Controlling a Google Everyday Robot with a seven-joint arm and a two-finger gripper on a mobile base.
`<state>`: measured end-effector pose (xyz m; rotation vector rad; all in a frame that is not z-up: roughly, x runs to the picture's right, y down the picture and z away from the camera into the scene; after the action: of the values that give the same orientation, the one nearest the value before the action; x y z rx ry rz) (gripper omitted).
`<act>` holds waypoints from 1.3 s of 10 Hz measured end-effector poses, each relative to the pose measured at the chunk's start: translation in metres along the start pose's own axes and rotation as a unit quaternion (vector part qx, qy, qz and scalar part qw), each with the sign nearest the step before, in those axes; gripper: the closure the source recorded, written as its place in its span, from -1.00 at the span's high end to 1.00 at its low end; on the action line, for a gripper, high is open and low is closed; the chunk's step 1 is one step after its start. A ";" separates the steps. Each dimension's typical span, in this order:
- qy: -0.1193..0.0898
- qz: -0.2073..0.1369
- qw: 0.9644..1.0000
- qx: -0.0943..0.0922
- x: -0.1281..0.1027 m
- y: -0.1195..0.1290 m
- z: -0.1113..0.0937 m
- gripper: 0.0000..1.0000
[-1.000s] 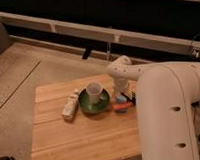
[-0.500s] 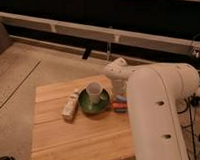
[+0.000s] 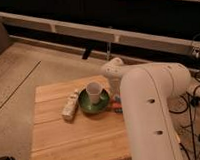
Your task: Wipe the white sponge on the table
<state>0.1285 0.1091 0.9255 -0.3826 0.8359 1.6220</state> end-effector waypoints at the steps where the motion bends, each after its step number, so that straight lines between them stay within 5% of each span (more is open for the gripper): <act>1: 0.002 -0.001 1.000 0.001 0.000 0.002 0.001 0.30; 3: 0.005 -0.002 1.000 0.005 0.001 0.004 0.002 0.19; 8: 0.008 0.001 1.000 0.009 0.003 0.003 0.001 -0.74; 13: -0.009 0.023 0.999 0.023 -0.012 -0.020 -0.011 -0.84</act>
<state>0.1480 0.0937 0.9200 -0.3184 0.8733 1.6440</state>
